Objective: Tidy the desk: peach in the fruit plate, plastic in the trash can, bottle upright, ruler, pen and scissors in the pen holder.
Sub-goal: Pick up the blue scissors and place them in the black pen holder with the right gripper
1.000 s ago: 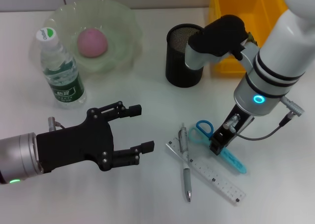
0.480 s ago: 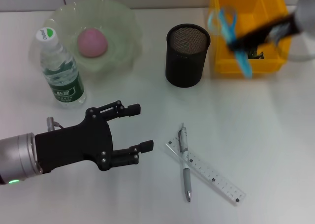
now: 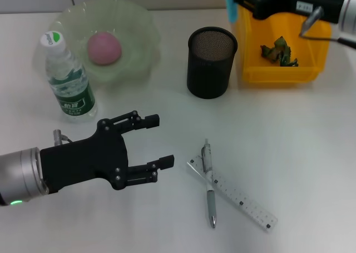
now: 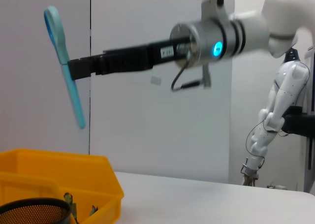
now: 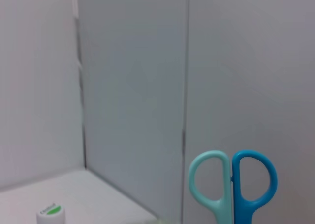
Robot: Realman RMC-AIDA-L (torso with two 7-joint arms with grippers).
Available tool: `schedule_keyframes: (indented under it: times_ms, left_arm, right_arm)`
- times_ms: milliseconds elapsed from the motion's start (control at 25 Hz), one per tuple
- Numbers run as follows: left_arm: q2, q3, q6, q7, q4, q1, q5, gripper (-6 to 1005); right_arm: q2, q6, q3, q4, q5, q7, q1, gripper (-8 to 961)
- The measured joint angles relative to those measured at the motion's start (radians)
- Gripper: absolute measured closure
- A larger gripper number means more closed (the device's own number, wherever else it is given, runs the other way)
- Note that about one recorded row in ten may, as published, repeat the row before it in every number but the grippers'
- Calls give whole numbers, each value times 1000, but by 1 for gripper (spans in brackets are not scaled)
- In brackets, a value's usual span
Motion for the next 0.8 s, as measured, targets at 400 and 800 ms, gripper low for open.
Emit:
schedule_keyframes:
  times_ms: [400, 800]
  left_arm:
    - [0, 6, -1, -7, -26, -18, 0, 209]
    - [0, 8, 11, -7, -26, -20, 3, 209]
  right_arm:
    - [-5, -194, 20, 724, 771, -988, 128, 731]
    - [-5, -219, 161, 1163, 829, -1198, 362, 731]
